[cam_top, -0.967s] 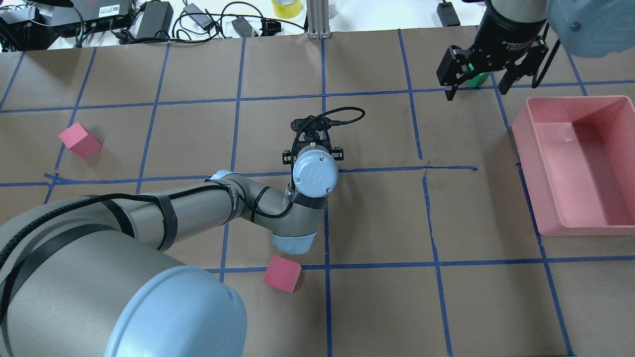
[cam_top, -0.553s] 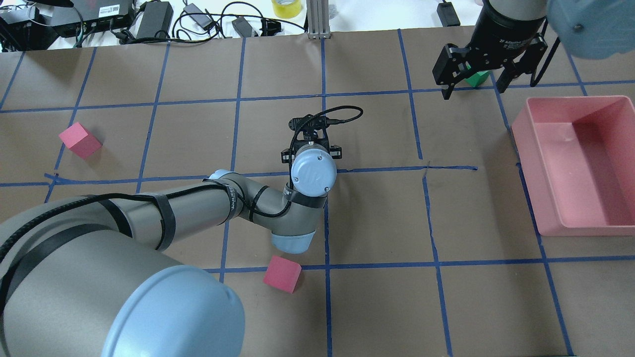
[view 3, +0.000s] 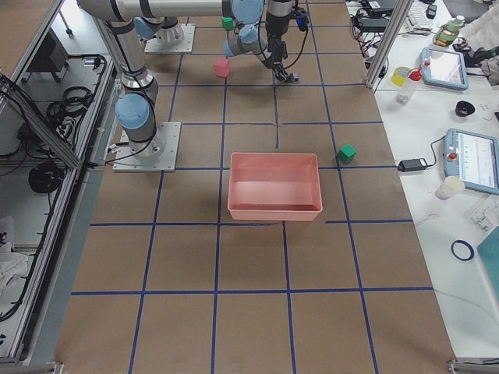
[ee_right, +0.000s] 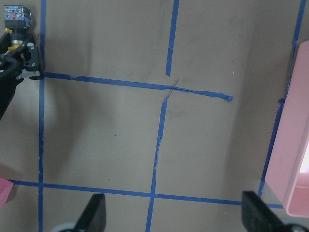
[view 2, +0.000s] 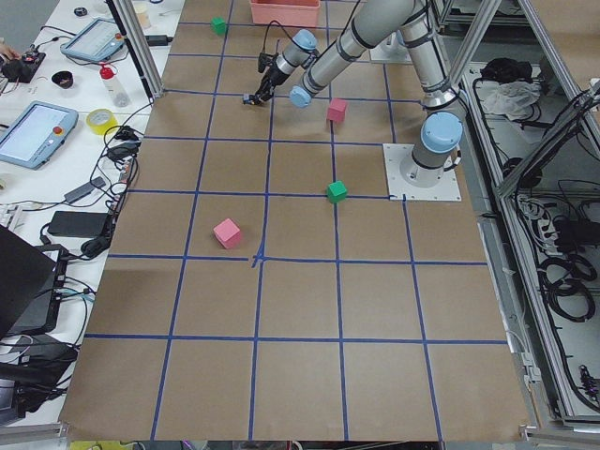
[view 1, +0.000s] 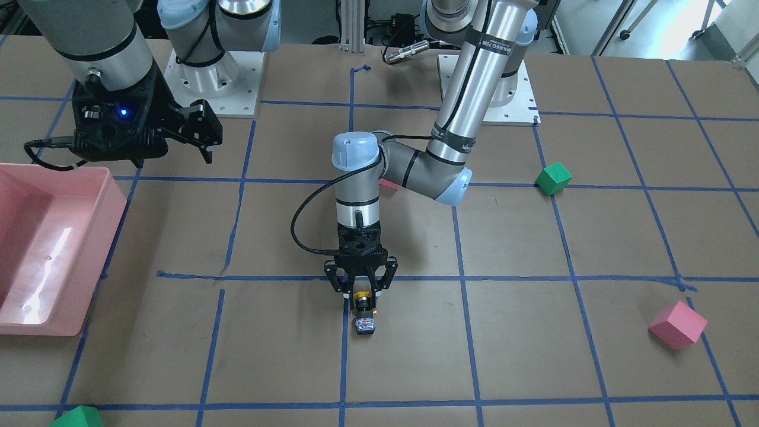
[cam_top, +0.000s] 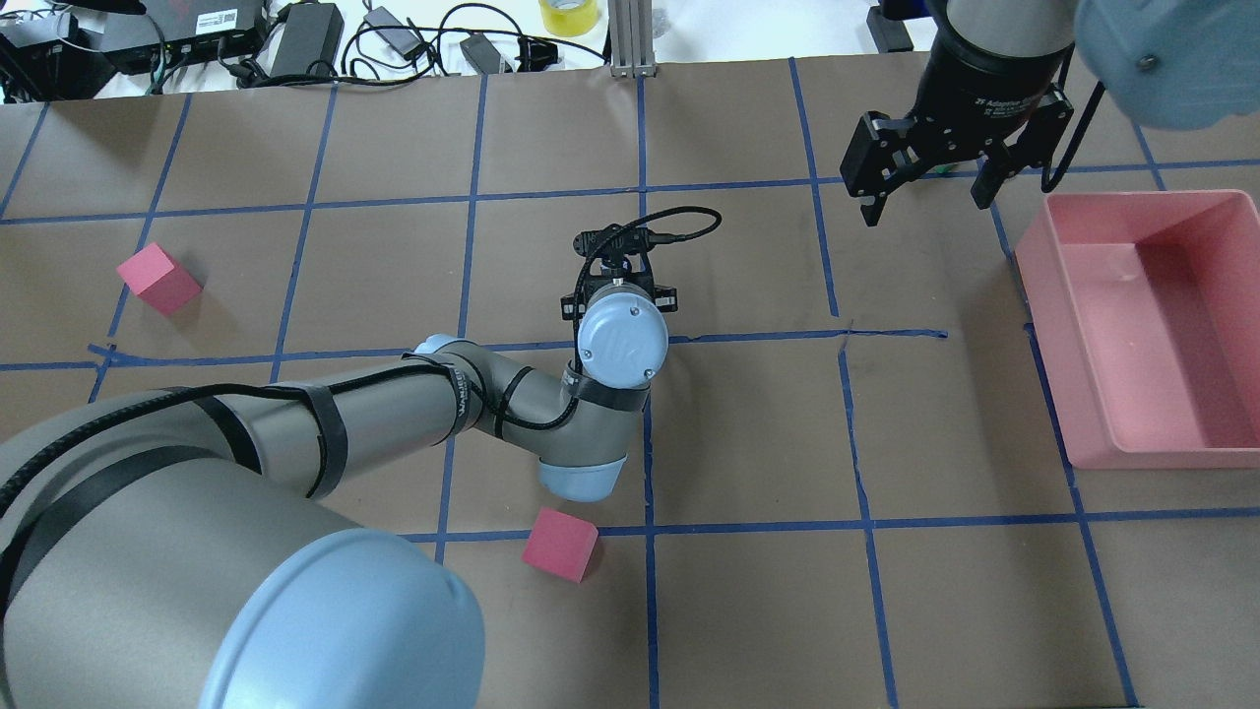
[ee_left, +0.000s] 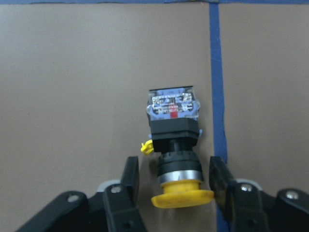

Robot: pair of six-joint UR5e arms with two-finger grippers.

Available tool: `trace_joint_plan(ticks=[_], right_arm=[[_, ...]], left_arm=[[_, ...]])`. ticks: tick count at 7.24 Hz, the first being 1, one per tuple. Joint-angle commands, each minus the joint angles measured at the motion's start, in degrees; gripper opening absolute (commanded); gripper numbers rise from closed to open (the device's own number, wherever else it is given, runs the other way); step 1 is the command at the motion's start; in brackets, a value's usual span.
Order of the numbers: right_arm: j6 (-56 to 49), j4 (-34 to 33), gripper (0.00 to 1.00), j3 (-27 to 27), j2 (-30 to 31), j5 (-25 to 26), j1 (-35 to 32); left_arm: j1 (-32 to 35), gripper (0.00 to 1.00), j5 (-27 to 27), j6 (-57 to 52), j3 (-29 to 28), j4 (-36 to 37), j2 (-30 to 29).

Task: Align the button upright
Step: 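Lift the switch with the left gripper and rotate it cap-up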

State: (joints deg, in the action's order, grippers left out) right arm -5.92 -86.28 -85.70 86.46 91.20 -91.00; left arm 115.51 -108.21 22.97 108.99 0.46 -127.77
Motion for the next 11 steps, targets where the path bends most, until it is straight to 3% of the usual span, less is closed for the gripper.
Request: trace_joint_plan(ticks=[1,3,5,7,8,10,11], right_arm=[[-0.14,0.59,1.00,0.01,0.29,0.03,-0.14],[-0.76,0.68,1.00,-0.08,0.37,0.20,-0.14],[-0.84,0.68,1.00,-0.17,0.37,0.12,-0.14],[-0.84,0.85,1.00,-0.17,0.64,-0.14,-0.14],[-0.84,1.11,1.00,-0.17,0.64,-0.41,-0.23],[-0.84,3.75,1.00,-0.08,0.73,-0.59,-0.40],[-0.84,3.75,1.00,0.00,0.73,-0.76,-0.49]], left_arm=[[-0.20,0.27,0.54,-0.73,-0.17,-0.89,1.55],[-2.03,0.27,0.63,-2.40,-2.62,-6.07,5.58],[-3.79,0.27,4.91,-1.62,-6.39,-24.26,11.55],[-6.07,0.26,14.91,7.46,-11.32,-45.10,16.04],[-7.22,0.25,20.88,12.57,-12.21,-51.20,17.10],[-8.89,0.18,34.41,27.41,-12.13,-55.55,17.03],[-8.99,0.17,36.47,32.87,-12.13,-56.61,16.33]])
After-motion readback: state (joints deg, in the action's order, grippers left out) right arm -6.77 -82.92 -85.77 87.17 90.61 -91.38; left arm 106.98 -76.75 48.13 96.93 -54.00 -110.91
